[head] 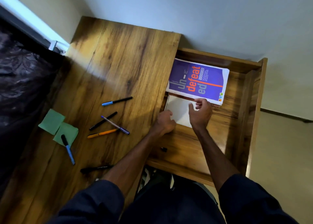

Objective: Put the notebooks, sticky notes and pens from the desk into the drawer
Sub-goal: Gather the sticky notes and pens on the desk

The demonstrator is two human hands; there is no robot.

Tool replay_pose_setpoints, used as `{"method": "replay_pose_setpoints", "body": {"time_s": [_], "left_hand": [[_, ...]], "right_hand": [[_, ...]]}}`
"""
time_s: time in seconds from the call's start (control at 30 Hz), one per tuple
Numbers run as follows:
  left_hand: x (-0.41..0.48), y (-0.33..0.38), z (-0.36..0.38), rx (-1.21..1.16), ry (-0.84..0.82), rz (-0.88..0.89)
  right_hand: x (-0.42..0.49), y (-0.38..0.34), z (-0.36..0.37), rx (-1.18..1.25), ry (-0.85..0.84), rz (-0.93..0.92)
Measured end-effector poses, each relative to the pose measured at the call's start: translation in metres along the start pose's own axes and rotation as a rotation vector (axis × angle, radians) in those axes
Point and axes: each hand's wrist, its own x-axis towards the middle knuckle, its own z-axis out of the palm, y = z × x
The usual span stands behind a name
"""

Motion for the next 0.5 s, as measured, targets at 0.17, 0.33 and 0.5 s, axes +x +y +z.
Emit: {"method": "replay_pose_setpoints", "body": {"time_s": [0.17, 0.33, 0.5], "left_hand": [[-0.043, -0.017, -0.06, -0.177, 0.093, 0.082], [-0.085, -0.08, -0.109, -0.341, 0.356, -0.015], [-0.134, -0.157, -0.133, -0.489, 0.536, -0.188]], "right_hand": [[-0.029, -0.087, 0.036, 0.187, -0.128, -0.252], [-0.078, -0.141, 0.082, 0.203, -0.425, -0.445], [-0.133, -0.171, 0.123, 0.153, -0.655, -0.572]]}}
